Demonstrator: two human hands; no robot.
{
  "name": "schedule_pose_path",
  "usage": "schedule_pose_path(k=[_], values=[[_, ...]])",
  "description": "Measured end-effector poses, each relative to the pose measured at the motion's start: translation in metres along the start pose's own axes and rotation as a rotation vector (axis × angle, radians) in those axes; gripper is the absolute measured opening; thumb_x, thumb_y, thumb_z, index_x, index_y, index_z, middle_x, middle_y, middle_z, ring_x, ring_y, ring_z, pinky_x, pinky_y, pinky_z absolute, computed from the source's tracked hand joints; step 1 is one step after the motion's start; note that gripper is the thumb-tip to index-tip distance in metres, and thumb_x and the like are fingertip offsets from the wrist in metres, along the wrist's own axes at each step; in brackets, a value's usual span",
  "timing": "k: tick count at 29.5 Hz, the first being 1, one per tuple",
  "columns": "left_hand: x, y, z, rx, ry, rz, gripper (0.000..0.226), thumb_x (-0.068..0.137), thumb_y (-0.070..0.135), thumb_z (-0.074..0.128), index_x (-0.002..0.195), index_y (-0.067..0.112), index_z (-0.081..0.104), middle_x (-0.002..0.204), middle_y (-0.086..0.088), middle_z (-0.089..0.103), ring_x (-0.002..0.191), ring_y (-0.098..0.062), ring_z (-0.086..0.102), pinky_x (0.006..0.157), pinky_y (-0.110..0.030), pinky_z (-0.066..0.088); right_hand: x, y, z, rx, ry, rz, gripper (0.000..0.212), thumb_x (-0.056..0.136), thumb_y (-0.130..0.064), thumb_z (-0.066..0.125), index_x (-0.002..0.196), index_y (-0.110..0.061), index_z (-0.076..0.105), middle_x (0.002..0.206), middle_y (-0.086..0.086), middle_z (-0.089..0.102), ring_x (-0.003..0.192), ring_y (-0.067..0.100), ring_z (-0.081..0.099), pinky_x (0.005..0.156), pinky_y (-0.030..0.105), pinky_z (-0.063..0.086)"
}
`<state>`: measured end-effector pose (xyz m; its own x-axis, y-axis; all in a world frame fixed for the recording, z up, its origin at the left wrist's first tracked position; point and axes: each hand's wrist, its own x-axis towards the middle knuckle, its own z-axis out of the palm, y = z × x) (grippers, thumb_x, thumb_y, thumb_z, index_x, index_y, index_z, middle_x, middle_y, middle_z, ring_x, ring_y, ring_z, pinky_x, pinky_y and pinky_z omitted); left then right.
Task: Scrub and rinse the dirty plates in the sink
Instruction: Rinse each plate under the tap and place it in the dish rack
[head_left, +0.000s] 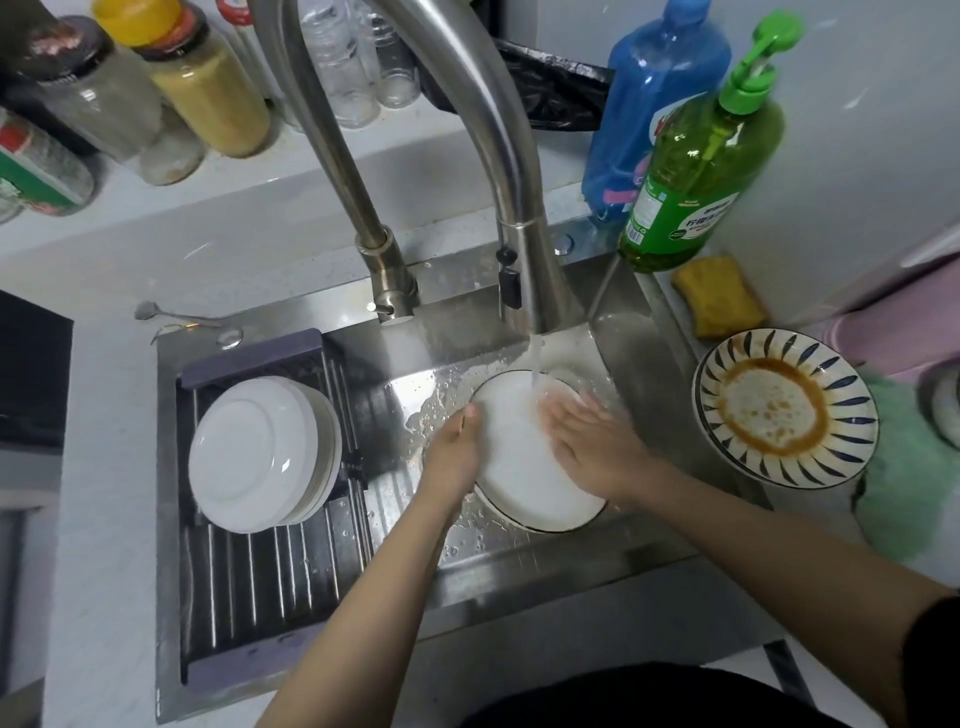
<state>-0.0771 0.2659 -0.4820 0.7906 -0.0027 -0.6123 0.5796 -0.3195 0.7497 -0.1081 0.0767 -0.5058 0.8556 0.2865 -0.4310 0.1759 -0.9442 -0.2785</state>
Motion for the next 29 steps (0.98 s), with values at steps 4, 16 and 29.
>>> schedule_pose_path(k=[4, 16, 29], values=[[0.005, 0.006, 0.006, 0.05, 0.008, -0.009, 0.041, 0.101, 0.045, 0.036, 0.13, 0.023, 0.055, 0.125, 0.004, 0.058, 0.115, -0.017, 0.053, 0.102, -0.031, 0.04, 0.019, -0.034, -0.006, 0.263, -0.038, -0.115, 0.054, 0.1, -0.03, 0.013, 0.152, -0.02, 0.004, 0.158, -0.008, -0.003, 0.146, 0.011, -0.009, 0.114, 0.023, -0.015], [0.033, 0.027, 0.017, -0.208, -0.123, -0.218, 0.044, 0.102, 0.05, 0.028, 0.102, 0.018, 0.058, 0.069, 0.0, 0.067, 0.053, -0.012, 0.063, 0.045, -0.024, 0.049, -0.038, -0.011, -0.004, 0.104, 0.442, -0.234, 0.033, 0.081, -0.03, 0.048, 0.111, -0.026, 0.06, 0.11, -0.004, 0.071, 0.101, 0.014, 0.067, 0.069, 0.021, 0.047], [0.041, 0.018, 0.046, 0.242, 0.018, 0.397, 0.059, 0.096, 0.052, 0.014, 0.145, 0.025, 0.031, 0.156, -0.005, 0.026, 0.146, -0.024, 0.016, 0.12, -0.046, 0.01, 0.0, -0.021, -0.047, 1.824, 0.284, 0.442, 0.026, 0.082, 0.01, 0.06, 0.1, -0.009, 0.065, 0.088, 0.009, 0.072, 0.076, 0.022, 0.069, 0.066, 0.033, 0.056]])
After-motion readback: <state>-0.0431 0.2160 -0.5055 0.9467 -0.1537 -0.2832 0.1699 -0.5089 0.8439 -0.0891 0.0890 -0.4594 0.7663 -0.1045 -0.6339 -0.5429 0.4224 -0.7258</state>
